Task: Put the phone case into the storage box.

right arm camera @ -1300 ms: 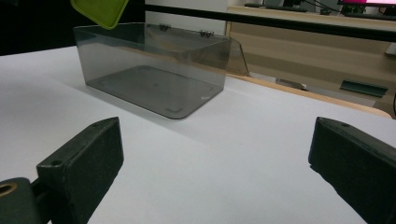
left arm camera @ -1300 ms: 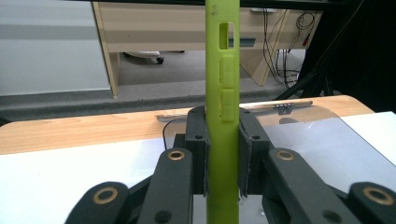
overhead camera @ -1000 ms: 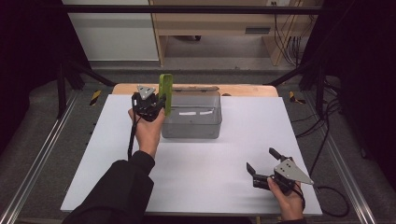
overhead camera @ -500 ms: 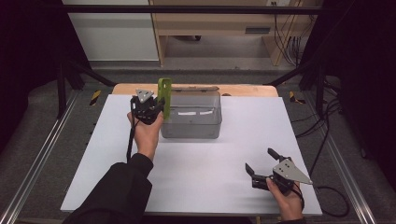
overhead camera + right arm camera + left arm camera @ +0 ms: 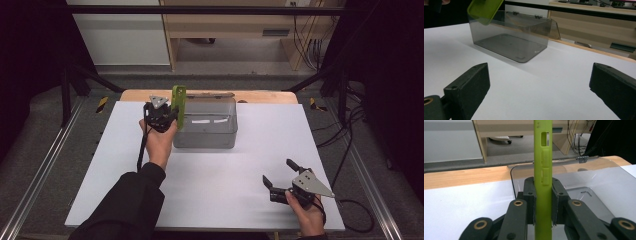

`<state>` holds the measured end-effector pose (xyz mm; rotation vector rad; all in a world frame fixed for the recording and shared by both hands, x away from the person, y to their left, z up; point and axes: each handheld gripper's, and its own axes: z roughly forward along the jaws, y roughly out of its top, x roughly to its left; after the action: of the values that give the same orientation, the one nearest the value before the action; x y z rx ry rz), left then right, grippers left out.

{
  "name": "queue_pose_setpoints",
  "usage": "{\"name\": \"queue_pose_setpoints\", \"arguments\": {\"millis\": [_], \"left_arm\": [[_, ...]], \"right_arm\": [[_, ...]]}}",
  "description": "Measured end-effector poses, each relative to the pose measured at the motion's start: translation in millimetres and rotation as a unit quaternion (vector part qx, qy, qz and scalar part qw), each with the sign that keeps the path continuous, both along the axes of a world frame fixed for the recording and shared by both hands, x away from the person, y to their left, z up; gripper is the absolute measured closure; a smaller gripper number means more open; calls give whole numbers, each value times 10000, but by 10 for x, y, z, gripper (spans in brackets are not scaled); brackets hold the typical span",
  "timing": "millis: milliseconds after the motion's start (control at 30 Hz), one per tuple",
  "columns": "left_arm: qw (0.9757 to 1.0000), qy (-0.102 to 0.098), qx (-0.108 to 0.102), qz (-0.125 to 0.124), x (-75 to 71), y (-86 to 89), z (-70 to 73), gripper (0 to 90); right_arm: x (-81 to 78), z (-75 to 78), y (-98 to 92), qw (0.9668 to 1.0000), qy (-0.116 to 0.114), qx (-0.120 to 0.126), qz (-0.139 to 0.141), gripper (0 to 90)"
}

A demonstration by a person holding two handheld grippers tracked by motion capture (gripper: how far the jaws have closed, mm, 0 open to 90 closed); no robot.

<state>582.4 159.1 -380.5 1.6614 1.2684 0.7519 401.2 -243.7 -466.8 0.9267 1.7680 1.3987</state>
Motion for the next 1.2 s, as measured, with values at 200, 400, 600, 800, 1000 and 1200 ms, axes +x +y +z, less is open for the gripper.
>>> {"name": "queue_pose_setpoints", "arguments": {"millis": [200, 400, 600, 800, 1000, 1200], "left_arm": [[9998, 186, 57, -14, 37, -19, -50, 774], [9994, 337, 116, -26, 65, -31, -95, 774], [9989, 435, 171, -70, 75, -50, -146, 774], [9988, 466, 150, -64, 84, -45, -179, 774], [9987, 479, 150, -71, 86, -45, -198, 774], [9985, 508, 192, -88, 85, -53, -244, 774]], "right_arm": [[-1, 2, 4, 10000, 16, -20, 21, 33], [-2, 1, 4, 10000, 21, -37, 24, 32], [-3, 1, 14, 10000, 22, -12, 45, 36], [-2, -1, 13, 10000, 36, -9, 42, 36], [0, 0, 17, 10000, 39, -18, 51, 37], [-1, 1, 14, 10000, 65, 2, 57, 37]]}}
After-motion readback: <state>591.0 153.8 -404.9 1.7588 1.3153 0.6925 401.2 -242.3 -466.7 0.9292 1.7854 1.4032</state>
